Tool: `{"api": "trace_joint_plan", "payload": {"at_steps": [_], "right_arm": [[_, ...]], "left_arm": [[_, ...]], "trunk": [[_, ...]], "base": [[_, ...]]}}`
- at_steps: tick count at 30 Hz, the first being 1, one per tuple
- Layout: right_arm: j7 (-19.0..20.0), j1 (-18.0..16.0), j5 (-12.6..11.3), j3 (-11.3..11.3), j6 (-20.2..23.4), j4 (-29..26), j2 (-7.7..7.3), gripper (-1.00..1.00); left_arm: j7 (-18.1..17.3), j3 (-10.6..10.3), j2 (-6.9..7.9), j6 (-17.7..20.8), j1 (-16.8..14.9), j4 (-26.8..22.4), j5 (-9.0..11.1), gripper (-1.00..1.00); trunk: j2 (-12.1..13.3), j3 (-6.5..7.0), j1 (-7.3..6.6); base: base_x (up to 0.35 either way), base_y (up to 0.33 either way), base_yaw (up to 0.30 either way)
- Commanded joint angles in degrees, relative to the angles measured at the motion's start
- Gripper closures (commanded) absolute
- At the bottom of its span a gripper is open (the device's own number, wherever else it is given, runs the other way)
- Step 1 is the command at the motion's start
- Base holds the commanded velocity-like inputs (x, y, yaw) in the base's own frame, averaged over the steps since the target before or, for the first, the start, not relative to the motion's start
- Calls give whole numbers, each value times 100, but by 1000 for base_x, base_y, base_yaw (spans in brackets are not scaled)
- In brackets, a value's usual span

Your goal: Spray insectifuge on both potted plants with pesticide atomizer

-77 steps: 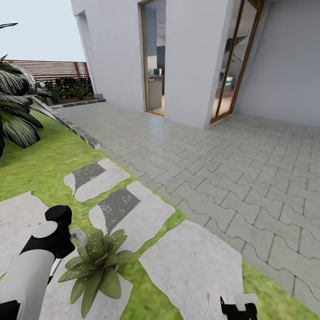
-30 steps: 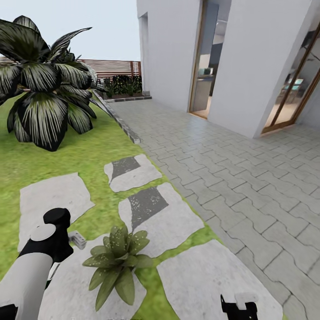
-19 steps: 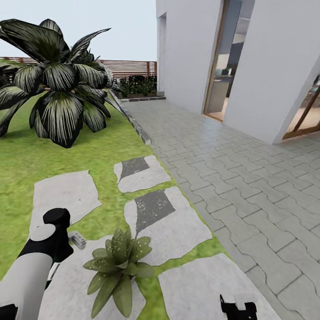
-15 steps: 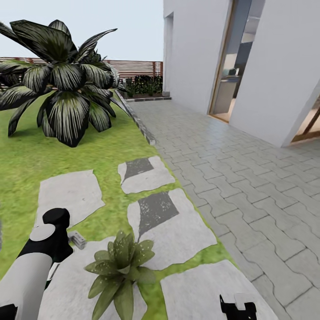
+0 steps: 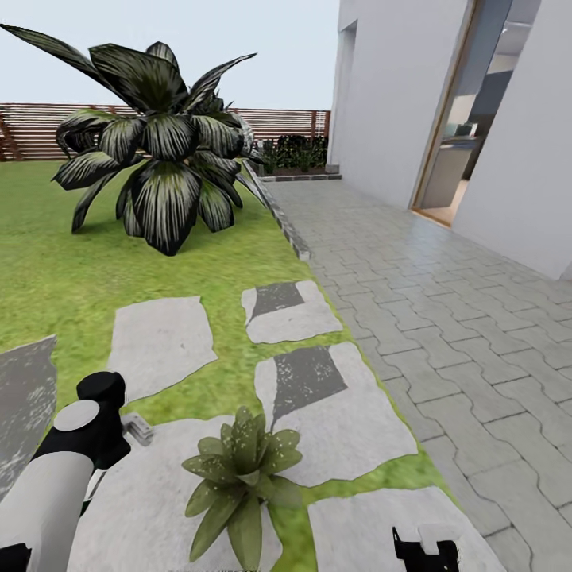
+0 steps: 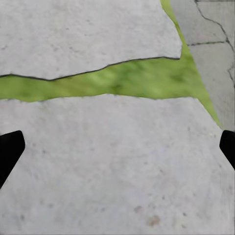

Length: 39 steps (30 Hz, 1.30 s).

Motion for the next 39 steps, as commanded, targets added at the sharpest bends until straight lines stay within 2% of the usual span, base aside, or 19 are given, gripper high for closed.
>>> {"api": "trace_joint_plan", "payload": {"at_steps": [1,17,27,39], "right_arm": [[-39,-4,62,-21,-17,9,-1,-100],[-39,-4,62,-21,-17,11,-1,-100],[-39,-4,62,-21,-17,9,-1,-100],[-29,-4,62,-21,-17,-1,-5,-100]], "left_arm": [[-52,12,-5,61,-4,-2,-40,100],[-52,64,-26,90,-4,-2,-28,100],[-52,53,-18,106,-4,-2,-28,100],[-52,60,-25,113,-4,-2,-19,100]], "trunk": [[-2,-5,-1],[-2,-5,-1],[-2,-5,-1],[-2,-5,-1]], "base": [[0,0,278],[199,-167,278],[32,-303,274],[44,-313,61]]}}
